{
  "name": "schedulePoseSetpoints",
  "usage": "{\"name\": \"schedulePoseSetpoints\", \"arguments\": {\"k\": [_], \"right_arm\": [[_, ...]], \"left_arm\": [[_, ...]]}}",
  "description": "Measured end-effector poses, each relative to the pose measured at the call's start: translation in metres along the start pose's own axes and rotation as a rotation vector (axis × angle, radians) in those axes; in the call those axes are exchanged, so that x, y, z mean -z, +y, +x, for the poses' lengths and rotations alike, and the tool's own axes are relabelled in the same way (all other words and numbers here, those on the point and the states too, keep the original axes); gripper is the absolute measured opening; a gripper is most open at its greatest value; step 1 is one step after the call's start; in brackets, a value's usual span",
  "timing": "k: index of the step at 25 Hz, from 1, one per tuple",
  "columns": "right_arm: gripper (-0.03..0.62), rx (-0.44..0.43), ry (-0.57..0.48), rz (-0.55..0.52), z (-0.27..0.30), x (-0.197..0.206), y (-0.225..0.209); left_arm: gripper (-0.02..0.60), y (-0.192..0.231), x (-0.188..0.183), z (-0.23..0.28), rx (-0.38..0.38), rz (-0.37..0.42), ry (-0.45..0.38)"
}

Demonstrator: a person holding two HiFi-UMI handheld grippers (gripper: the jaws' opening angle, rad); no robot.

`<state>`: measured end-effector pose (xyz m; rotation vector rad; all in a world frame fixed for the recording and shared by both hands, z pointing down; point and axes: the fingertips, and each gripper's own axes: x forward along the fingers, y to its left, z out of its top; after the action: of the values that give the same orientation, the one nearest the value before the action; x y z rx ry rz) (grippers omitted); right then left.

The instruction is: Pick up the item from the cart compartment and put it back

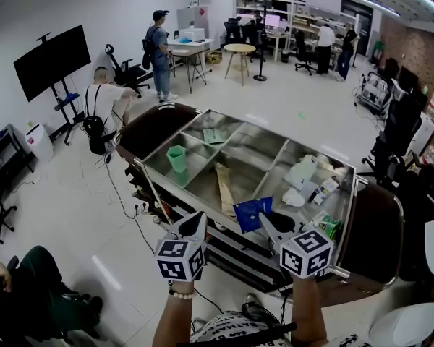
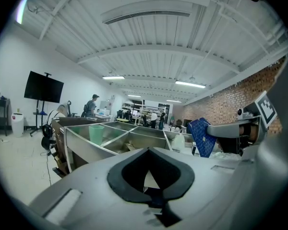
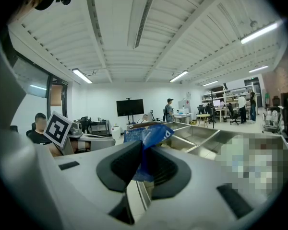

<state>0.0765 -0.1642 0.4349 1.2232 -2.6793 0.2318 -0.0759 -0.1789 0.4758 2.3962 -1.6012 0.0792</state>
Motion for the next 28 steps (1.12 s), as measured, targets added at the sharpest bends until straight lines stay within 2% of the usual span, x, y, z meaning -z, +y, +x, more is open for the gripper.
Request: {"name": "schedulePoseSetpoints", "arguments": {"k": [6, 16, 28], "right_arm": [[0.064, -0.001, -0.004, 0.002, -0.002, -0.001, 0.001], [0.064, -0.015, 0.017, -0.013, 0.008, -0.002, 0.006], [0.064, 0.047, -0.06, -0.128, 0.019, -0.1, -0.027]], "left_arm": [[0.0, 0.0, 0.006, 0.0, -0.019, -0.042, 0.003], [0.0, 0.0, 0.005, -0.001, -0.024, -0.047, 0.003], [0.0, -0.005, -0.044, 0.024, 0.019, 0.036, -0.025]]}}
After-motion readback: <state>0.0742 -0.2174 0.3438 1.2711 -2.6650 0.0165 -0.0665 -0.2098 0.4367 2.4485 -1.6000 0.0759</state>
